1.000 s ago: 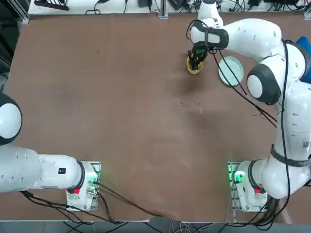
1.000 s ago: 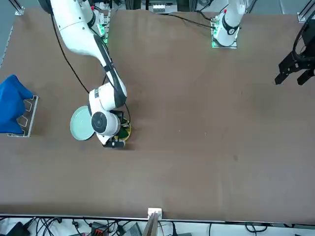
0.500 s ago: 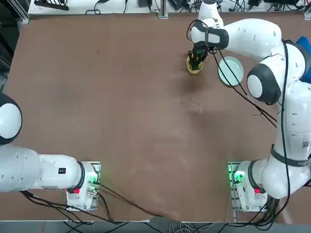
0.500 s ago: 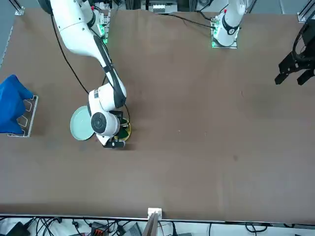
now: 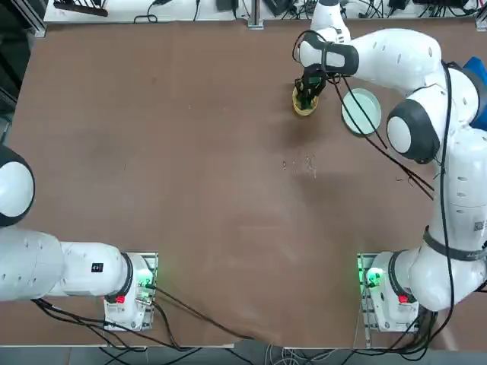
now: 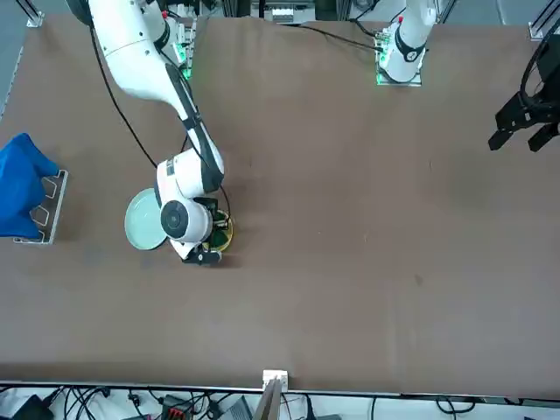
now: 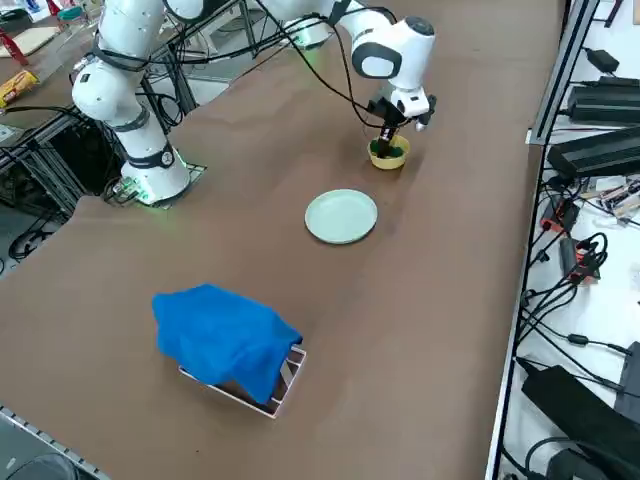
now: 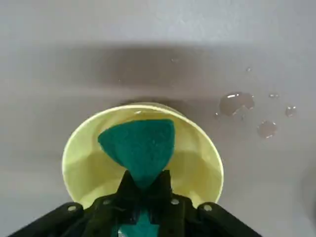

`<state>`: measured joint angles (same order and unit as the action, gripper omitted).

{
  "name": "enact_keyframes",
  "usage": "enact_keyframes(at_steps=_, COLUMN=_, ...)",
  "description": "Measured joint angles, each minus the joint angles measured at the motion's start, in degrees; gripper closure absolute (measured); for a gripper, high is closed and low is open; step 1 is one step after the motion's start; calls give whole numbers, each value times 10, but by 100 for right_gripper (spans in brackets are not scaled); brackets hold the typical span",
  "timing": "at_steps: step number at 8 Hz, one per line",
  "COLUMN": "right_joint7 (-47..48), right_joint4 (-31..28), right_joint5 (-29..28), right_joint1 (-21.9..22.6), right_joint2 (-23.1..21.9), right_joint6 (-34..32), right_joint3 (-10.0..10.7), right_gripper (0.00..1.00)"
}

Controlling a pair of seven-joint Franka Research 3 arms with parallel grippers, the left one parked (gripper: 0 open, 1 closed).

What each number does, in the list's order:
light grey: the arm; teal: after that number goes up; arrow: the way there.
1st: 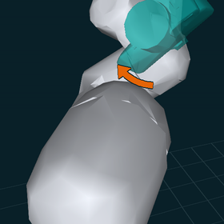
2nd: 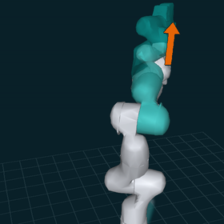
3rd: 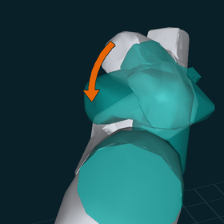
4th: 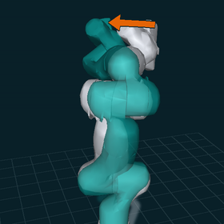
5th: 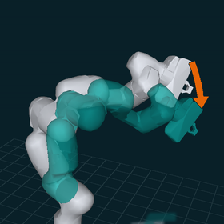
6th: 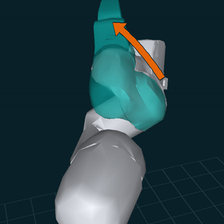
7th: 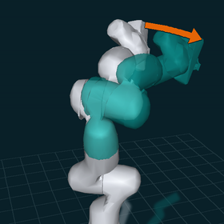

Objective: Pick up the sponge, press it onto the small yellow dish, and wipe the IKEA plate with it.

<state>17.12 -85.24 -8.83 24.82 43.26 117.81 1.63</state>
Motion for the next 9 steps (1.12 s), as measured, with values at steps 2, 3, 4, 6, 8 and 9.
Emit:
enact_keyframes(at_steps=2, right_joint7=0, right_joint4=17, right_joint5=0, right_joint1=0, right_joint2=-18, right_joint6=-14, right_joint3=2, right_gripper=90)
enact_keyframes(at_steps=3, right_joint7=0, right_joint4=21, right_joint5=0, right_joint1=-2, right_joint2=-42, right_joint6=-39, right_joint3=6, right_gripper=90)
enact_keyframes(at_steps=4, right_joint7=0, right_joint4=19, right_joint5=0, right_joint1=-8, right_joint2=-73, right_joint6=-60, right_joint3=8, right_gripper=91)
enact_keyframes(at_steps=6, right_joint7=-13, right_joint4=-21, right_joint5=1, right_joint1=-34, right_joint2=-138, right_joint6=-72, right_joint3=10, right_gripper=91)
enact_keyframes(at_steps=8, right_joint7=-65, right_joint4=-105, right_joint5=2, right_joint1=-73, right_joint2=-196, right_joint6=-44, right_joint3=16, right_gripper=91)
enact_keyframes(at_steps=9, right_joint7=-104, right_joint4=-157, right_joint5=2, right_joint1=-99, right_joint2=-219, right_joint6=-15, right_joint3=17, right_gripper=91)
